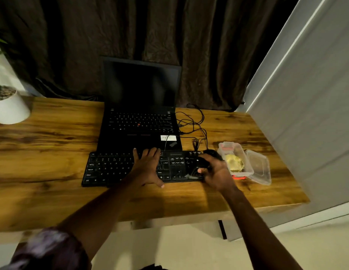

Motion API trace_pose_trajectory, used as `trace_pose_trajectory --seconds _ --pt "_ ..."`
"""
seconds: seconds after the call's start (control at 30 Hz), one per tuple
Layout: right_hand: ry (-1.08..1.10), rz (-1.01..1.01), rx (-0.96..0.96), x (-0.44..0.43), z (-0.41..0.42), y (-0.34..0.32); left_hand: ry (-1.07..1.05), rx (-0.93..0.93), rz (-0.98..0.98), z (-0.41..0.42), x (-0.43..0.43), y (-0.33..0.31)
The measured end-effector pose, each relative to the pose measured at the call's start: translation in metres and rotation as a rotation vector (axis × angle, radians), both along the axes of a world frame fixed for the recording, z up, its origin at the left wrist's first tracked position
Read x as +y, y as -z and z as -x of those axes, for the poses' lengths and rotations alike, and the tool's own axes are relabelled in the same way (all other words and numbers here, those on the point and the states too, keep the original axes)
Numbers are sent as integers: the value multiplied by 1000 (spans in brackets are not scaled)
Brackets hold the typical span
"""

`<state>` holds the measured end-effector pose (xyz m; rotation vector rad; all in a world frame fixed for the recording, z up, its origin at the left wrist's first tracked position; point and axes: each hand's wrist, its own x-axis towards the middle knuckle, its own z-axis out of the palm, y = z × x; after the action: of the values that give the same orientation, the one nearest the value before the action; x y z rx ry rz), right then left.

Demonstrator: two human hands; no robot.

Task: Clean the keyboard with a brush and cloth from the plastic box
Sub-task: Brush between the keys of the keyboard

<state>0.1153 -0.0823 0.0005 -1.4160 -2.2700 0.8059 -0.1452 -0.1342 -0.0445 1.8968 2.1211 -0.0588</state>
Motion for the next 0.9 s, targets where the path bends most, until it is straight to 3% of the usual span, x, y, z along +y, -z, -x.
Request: trace_pose_trajectory --seconds 0.2,0.57,0.9 --pt "61 -131 43 21 -45 5 -13 40 55 -4 5 -5" --pt "-65 32 -4 4 1 11 -2 62 53 -3 10 -2" --pt "-6 -73 39 24 -32 7 -12 59 76 -5 9 -4"
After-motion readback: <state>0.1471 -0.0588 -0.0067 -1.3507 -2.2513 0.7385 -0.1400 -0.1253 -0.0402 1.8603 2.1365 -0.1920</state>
